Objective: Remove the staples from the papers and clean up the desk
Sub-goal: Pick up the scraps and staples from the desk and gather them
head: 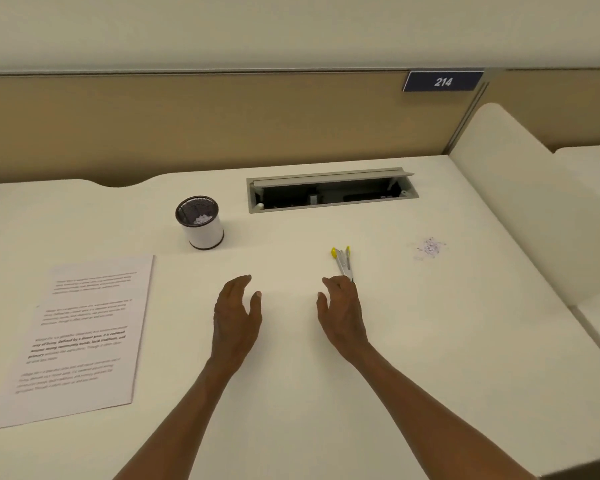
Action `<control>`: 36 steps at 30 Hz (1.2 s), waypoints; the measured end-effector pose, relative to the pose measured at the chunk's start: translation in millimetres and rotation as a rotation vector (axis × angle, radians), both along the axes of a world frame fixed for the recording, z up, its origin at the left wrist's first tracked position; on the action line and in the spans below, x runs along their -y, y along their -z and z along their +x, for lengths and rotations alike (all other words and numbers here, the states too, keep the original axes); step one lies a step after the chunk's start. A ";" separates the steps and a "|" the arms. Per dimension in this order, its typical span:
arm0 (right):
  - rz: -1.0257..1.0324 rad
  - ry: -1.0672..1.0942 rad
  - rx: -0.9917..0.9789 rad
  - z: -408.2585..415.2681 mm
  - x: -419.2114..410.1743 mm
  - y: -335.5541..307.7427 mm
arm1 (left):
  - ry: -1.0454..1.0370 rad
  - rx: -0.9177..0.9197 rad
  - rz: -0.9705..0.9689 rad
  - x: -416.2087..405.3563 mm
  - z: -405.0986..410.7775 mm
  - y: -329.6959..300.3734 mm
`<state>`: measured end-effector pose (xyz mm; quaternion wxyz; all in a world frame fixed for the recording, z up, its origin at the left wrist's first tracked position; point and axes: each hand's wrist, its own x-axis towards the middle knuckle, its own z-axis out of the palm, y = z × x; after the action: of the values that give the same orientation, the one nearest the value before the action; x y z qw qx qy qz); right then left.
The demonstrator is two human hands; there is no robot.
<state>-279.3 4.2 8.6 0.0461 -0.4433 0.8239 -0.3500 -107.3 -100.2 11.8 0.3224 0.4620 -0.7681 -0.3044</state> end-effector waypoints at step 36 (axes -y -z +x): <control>0.231 -0.126 -0.198 -87.8 40.3 19.0 | 0.087 0.185 0.099 -23.5 -87.6 49.1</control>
<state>-367.1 -36.1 -10.3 0.0371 -0.5182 0.8298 -0.2039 -194.9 -76.7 -37.2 0.2135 0.4696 -0.7979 -0.3118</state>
